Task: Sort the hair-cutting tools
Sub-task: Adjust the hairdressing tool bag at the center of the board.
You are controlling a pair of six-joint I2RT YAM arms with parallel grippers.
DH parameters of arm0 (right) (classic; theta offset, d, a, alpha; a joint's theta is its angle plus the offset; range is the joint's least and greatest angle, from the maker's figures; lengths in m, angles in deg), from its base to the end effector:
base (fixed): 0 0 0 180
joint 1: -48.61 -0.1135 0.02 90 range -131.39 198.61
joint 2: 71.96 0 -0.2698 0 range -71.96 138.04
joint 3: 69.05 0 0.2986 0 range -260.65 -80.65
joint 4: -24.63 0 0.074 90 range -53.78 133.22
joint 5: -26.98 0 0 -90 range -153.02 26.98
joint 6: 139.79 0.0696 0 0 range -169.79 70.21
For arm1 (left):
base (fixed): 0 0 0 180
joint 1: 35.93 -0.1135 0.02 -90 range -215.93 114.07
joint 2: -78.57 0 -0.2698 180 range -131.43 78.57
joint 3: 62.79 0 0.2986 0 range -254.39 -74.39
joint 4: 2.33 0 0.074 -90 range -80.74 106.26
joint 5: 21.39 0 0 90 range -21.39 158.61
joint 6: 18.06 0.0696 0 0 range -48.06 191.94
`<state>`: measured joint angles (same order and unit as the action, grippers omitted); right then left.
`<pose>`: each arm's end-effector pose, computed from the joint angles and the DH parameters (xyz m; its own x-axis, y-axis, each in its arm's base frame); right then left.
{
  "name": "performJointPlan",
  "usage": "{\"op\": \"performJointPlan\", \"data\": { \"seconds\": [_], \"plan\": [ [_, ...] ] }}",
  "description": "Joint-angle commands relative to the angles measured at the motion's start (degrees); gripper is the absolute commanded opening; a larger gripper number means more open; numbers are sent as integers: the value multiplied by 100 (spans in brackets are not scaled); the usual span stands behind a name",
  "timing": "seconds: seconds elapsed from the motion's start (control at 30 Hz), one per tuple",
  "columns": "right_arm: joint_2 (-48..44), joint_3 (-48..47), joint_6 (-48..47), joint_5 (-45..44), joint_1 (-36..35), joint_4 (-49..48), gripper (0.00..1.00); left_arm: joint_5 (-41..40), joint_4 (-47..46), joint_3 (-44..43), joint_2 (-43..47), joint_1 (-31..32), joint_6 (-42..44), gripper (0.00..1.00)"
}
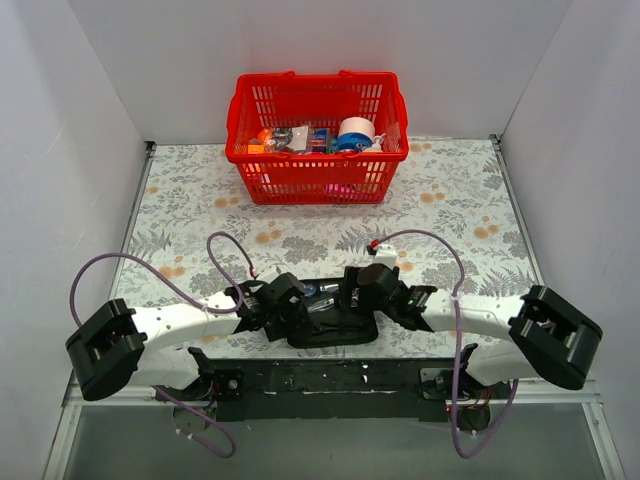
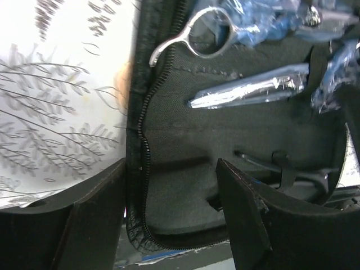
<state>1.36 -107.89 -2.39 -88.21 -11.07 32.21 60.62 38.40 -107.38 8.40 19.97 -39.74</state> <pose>0.1722 0.2357 0.1111 -0.6865 0.1456 -0.7124 -0.1718 0.9195 0.3535 0.1511 -0.2059 0.1075 -0.5433 -0.8390 0.0301 -0.7684 0.4825 -0.4204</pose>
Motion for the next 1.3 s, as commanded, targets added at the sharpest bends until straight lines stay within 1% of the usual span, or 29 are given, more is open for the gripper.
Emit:
{"op": "performJointPlan", "data": {
  "seconds": [0.0,0.07,0.13,0.17,0.27,0.33,0.4,0.53,0.63,0.67,0.7,0.77,0.8,0.83,0.87,0.93,0.97,1.03,1.07,1.13,1.17,1.23,1.27],
  "plan": [
    [725,-604,-977,602,685,-222,98,-10,-242,-119,-391,333,-346,62],
    [1147,-939,-1292,831,904,-381,98,-97,-321,-251,-541,421,-355,62],
    [1499,-1527,-1513,998,1010,-469,98,-141,-462,-426,-822,492,-346,62],
    [1884,-1738,-1610,1068,1107,-478,98,-211,-584,-506,-936,518,-302,61],
    [2588,-2512,-1926,1367,1265,-478,98,-317,-839,-795,-1419,580,-197,61],
    [2792,-2881,-2111,1438,1310,-425,98,-335,-884,-997,-1770,589,-135,61],
    [2820,-2979,-2330,1325,1362,-355,98,-282,-911,-1218,-1929,659,-13,61],
    [2443,-2971,-2848,841,1389,-75,98,-299,-823,-1289,-1878,738,251,61],
    [1924,-2831,-3034,525,1389,155,98,-431,-315,-1324,-1343,756,453,61],
    [1618,-2778,-3069,472,1389,181,98,-449,52,-1350,-1193,764,524,62],
    [1467,-2656,-3096,349,1389,286,98,-475,230,-1385,-861,756,594,62],
    [1056,-2576,-3166,295,1380,392,98,-441,668,-1508,-552,764,822,62],
    [914,-2480,-3166,278,1380,418,98,-423,802,-1543,-176,765,884,62],
    [773,-2426,-3158,287,1380,706,98,-449,951,-1613,-7,765,919,62],
    [493,-2382,-3114,304,1354,796,98,-597,1318,-1666,204,765,902,63],
    [167,-2137,-3122,400,1301,876,98,-861,1637,-1728,757,765,876,64],
    [-131,-2058,-3131,410,1171,876,98,-1158,1856,-1711,925,765,876,68],
    [-379,-1864,-3306,392,968,823,98,-1476,1954,-1641,1258,730,876,73],
    [-519,-1855,-3359,401,706,823,98,-1617,1963,-1658,1269,703,885,80],
    [-573,-2029,-3404,698,493,1006,98,-1802,1876,-1693,1060,581,1104,85],
    [-547,-2135,-3352,856,371,1338,98,-1829,1762,-1736,919,528,1148,87],
    [-520,-2328,-3264,1331,108,1622,98,-1820,1569,-1781,690,370,1315,89],
    [-512,-2347,-3246,1463,-16,1753,98,-1812,1289,-1763,480,239,1359,91]
  ]
}}
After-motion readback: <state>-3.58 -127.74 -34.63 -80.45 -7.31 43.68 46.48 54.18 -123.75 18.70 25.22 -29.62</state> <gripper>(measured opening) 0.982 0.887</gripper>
